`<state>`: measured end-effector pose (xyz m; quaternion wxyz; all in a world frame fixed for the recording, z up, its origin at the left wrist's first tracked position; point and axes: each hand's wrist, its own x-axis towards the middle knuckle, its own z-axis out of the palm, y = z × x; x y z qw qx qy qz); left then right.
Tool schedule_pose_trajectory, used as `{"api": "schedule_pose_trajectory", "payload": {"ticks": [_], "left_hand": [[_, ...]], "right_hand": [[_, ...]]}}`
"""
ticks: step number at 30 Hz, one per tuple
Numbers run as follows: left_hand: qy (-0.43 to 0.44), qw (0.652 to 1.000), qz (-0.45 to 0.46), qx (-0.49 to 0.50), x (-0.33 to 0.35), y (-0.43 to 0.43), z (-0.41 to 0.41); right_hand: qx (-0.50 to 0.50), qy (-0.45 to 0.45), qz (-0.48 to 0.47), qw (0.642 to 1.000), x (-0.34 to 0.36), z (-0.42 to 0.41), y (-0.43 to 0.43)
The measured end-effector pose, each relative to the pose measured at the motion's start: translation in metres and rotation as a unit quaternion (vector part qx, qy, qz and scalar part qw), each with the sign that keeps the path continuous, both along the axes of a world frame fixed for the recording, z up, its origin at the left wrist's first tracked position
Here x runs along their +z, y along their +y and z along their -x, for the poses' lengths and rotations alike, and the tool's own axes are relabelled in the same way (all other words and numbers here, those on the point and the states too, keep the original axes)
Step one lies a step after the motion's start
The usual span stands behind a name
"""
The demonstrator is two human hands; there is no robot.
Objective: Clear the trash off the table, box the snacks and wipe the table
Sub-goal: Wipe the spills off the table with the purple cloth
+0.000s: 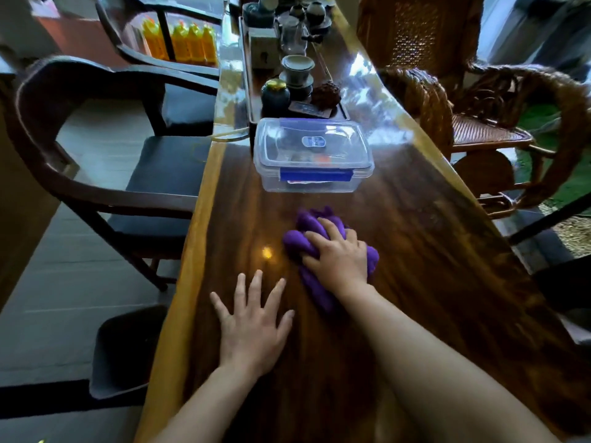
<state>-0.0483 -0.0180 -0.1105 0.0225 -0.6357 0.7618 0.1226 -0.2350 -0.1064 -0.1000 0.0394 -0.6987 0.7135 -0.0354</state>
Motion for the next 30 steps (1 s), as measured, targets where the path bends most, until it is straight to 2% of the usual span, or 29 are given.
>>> {"api": "schedule_pose_trajectory", "payload": {"ticks": [4,9,14,18,21,26,30], "left_hand": [[-0.037,0.999,0.000,-0.031,-0.008,-0.020,0.039],[-0.040,0.999,0.032,-0.006,-0.016,-0.018,0.039],[-0.055,0.998,0.023,-0.012,-0.016,-0.017,0.042],[-0.063,0.998,0.028,-0.013,-0.020,-0.017,0.041],[-0.052,0.998,0.017,-0.020,-0.019,-0.018,0.041],[0.015,0.999,-0.043,-0.030,-0.007,-0.025,0.031],[0.060,0.996,-0.045,-0.051,-0.002,-0.023,0.018]], "right_hand": [[-0.067,0.002,0.026,0.997,-0.004,0.096,-0.017],[-0.167,-0.002,0.018,0.986,-0.003,0.222,-0.004],[-0.225,-0.012,0.006,0.974,-0.003,0.252,0.054],[-0.248,-0.018,0.015,0.969,-0.005,0.231,0.119],[-0.240,-0.009,0.054,0.969,-0.010,0.180,0.170],[-0.150,-0.022,0.070,0.986,-0.010,0.039,0.215],[-0.070,-0.036,0.052,0.996,-0.006,-0.037,0.221]]}}
